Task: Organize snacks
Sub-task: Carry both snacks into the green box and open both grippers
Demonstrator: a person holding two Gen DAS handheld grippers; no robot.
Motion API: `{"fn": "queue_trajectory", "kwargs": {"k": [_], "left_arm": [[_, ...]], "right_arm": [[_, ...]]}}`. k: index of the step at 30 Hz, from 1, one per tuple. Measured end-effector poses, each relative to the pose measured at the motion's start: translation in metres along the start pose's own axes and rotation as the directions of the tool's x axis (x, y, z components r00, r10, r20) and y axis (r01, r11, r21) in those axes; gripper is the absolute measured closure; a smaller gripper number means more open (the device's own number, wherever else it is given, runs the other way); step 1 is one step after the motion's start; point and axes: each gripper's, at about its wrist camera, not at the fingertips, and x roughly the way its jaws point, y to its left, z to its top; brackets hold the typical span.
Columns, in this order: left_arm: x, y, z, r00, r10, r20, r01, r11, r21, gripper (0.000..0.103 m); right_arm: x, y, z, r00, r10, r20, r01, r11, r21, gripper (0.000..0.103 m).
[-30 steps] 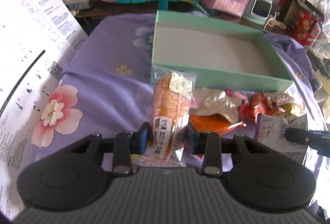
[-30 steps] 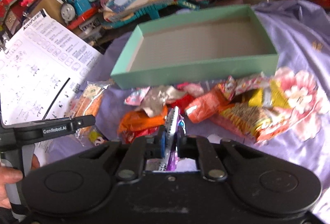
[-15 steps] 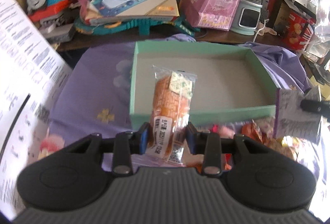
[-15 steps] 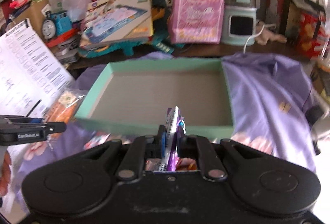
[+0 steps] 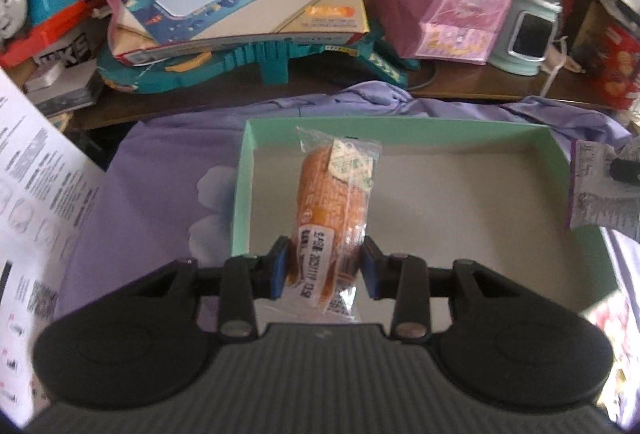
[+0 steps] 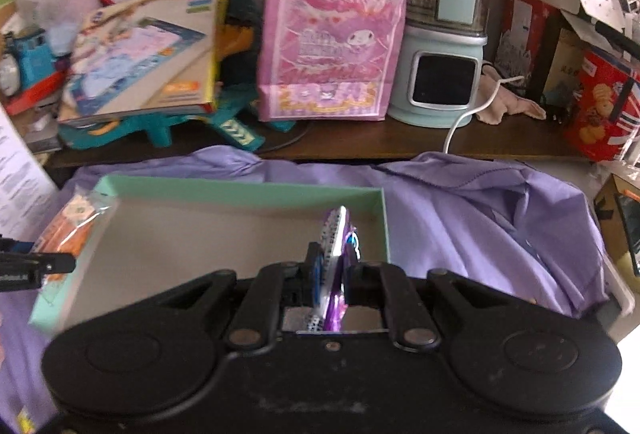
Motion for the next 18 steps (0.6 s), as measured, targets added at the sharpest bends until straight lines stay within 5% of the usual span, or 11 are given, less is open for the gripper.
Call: {"fn": "queue_trajectory", "kwargs": {"k": [9,11,12,14,18], "left_arm": [[0.054,0.006,0.028,0.999,0.042,-0.007,-0.042,0.999,0.002,0.066],[0.057,0.005,0.027,0.998,0.059,-0.003,-0.059,0.998,0.006,0.054],[0.057,0.003,0.026,0.998,0.067,0.000,-0.067,0.998,0.010,0.041],[0.051,0.000,0.024,0.996,0.082,0.024,-0.082,0.996,0.021,0.032],[0.039,-0.004,0.022,0.994,0.095,0.045,-0.096,0.995,0.034,0.017]], "right_arm": [[0.066,-0.006,0.024,0.997,-0.074,0.031,0.076,0.995,-0.065,0.089],[0.073,-0.006,0.023,0.998,-0.068,0.010,0.069,0.995,-0.072,0.073],[0.074,-0.006,0.021,0.998,-0.062,0.003,0.062,0.996,-0.067,0.052],[0.070,-0.005,0.016,0.997,-0.073,0.023,0.074,0.995,-0.066,0.029],[0.056,-0.003,0.011,0.996,-0.079,0.035,0.082,0.994,-0.077,0.024]]}}
